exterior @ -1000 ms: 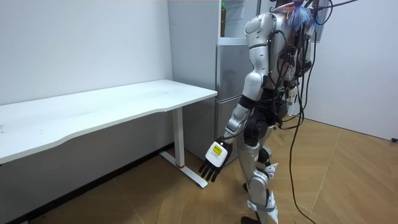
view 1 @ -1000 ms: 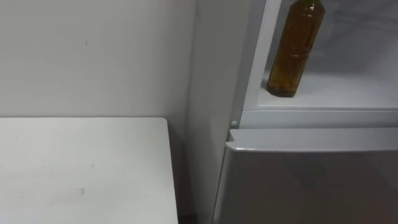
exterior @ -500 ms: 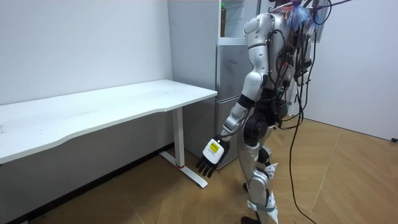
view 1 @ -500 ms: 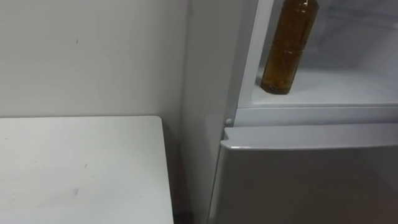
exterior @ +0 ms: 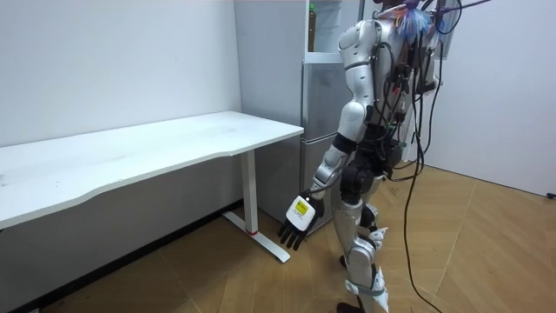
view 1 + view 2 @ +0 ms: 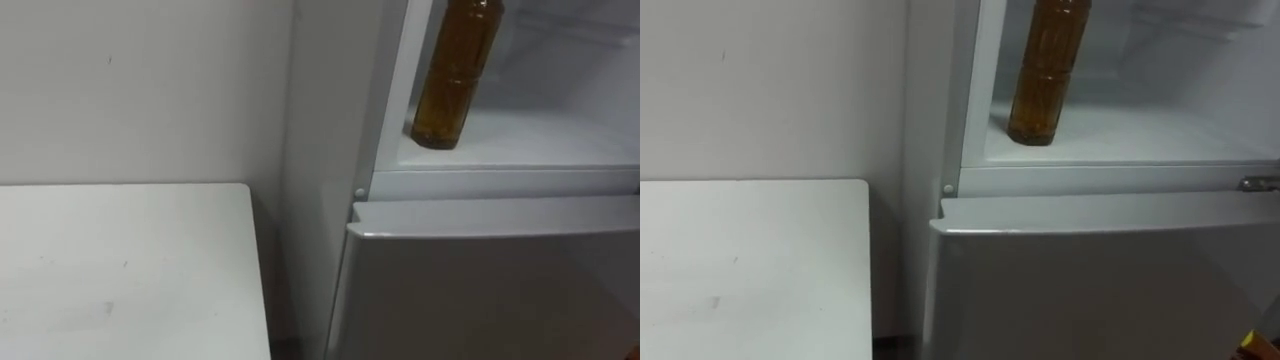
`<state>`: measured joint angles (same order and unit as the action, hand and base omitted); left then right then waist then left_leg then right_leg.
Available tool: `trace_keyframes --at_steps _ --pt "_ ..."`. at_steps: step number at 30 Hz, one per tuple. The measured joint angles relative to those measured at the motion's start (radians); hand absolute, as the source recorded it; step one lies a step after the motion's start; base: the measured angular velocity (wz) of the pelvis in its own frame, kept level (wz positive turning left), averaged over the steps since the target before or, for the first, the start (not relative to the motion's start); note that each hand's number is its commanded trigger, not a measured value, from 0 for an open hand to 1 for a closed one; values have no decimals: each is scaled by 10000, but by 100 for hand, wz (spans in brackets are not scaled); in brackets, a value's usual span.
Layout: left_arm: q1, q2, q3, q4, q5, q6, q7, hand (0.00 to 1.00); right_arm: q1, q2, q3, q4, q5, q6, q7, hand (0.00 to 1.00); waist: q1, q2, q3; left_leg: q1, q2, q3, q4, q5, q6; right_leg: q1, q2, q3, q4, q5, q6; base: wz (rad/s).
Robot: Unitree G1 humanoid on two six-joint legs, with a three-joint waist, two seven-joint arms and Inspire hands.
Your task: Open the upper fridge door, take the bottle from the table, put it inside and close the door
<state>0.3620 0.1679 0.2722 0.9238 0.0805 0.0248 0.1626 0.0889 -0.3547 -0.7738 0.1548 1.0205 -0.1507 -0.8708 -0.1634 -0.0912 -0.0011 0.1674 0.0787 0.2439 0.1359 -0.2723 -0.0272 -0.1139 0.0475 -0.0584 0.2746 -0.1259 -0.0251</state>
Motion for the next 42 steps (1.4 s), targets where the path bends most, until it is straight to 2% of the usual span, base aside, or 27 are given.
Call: trace_keyframes --at_steps 5,12,15,20,25,30,33,37,42 --pt "23 -16 -116 47 -5 134 6 0 -301 -48 -37 -815 -1853 -2 -328 0 46 -34 23 3 -2 -9 9 1 1 11 4 5 -19 11 5 0" --pt "12 -21 -219 181 1 85 7 0 -575 -48 83 -981 -2130 20 -459 0 57 -3 45 -20 -20 -9 13 3 3 -73 -11 21 74 -6 0 0" --pt "38 -25 -203 189 8 84 -2 0 -552 -47 128 -1366 -2811 149 -519 0 71 56 64 -86 -82 -4 42 9 15 -222 -69 31 244 -79 20 -1" --pt "7 -33 -185 215 139 79 -8 0 -512 -47 1074 -2138 -3356 266 -657 0 94 104 75 -164 -139 -24 148 22 31 -413 -120 99 513 -117 -12 -6" --pt "-31 -65 -193 487 233 -105 7 0 -518 -47 1438 -2308 -3783 448 -660 0 270 105 72 -114 -171 -39 159 67 39 -366 -139 150 534 -119 5 0" --pt "81 -171 -189 926 237 -56 -3 0 -517 -47 1647 -2504 -4671 817 -654 0 300 99 74 -170 -223 -67 168 117 65 -400 -231 41 549 -122 82 4" --pt "70 -249 -187 997 230 -81 -67 0 -517 -47 1737 -2725 -5310 1192 -660 0 307 92 78 -208 -252 -82 164 131 79 -448 -254 42 550 -103 127 0" --pt "47 -257 -105 1153 229 -328 -243 0 -517 -47 2046 -2977 -5606 1533 -666 0 237 92 78 -227 -249 -87 145 132 77 -458 -247 35 543 -65 104 0" --pt "43 -357 3 1189 229 -333 -255 0 -517 -48 2294 -3187 -6221 1995 -633 0 107 91 77 -231 -247 -80 71 130 78 -464 -240 40 537 13 -2 0"
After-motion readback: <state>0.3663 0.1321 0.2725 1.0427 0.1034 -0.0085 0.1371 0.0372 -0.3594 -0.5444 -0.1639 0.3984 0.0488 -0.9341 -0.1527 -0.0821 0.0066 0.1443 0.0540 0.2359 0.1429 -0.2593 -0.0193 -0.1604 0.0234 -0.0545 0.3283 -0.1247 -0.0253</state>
